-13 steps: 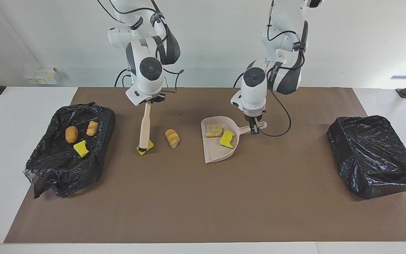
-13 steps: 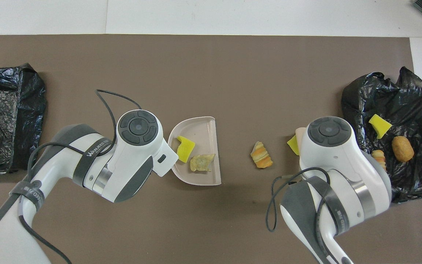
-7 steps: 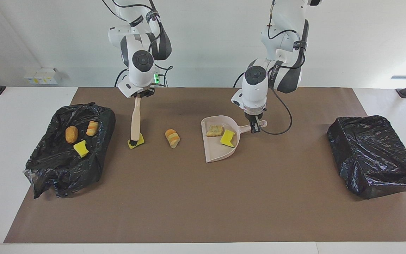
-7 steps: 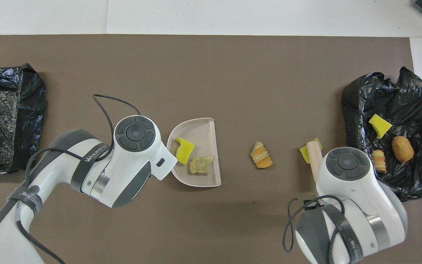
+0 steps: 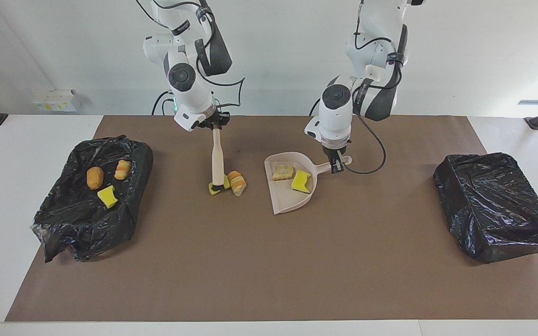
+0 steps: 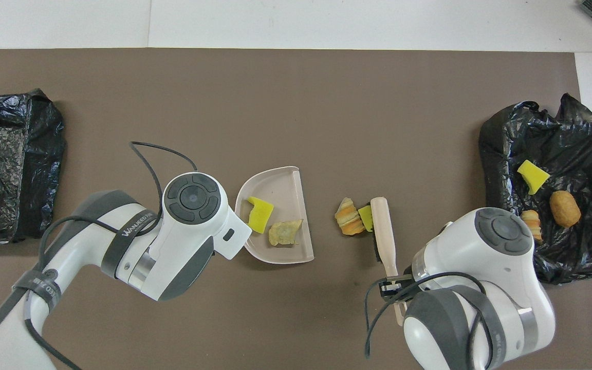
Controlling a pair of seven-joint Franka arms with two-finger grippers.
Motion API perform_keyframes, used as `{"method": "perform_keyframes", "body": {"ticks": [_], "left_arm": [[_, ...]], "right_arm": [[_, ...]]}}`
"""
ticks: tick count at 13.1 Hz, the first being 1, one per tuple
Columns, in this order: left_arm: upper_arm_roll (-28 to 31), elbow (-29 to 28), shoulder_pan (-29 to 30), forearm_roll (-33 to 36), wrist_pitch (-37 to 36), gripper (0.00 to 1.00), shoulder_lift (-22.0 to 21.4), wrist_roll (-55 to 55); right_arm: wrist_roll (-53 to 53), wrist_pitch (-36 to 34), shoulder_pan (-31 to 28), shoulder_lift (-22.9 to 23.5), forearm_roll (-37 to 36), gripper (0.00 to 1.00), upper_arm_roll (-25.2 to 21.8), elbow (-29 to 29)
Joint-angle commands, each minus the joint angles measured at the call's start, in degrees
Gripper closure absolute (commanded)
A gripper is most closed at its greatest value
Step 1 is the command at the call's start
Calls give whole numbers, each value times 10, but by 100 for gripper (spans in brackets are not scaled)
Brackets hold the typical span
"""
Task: Sweep and dump trash in bin
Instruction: 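Sweep the crusts and yellow sponge toward the dustpan with the right gripper's brush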
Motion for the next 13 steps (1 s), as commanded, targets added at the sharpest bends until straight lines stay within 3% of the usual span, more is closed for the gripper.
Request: {"method": "perform_keyframes", "body": {"ticks": [1,3,5,8,13], "left_arm": [[7,-27,-20,-3,10,100,-21,-30],[6,-39,-22,-3,36,100,-20,-26],[6,-57,-27,-3,65,100,-20,-25],[6,-57,-28,-3,67,100,-20,-26],[6,-57,-28,-3,67,100,-20,-28]], "right_arm": [[-11,15,9,27,61,100,1,36],[18,-34,9,38,47,100,-2,83],[20,-74,-1,5,-31,100,-5,99],[-29,-92,-25,-31,-162,100,-4,55],[-76,-66,-62,-31,-192,100,-1,9]]}}
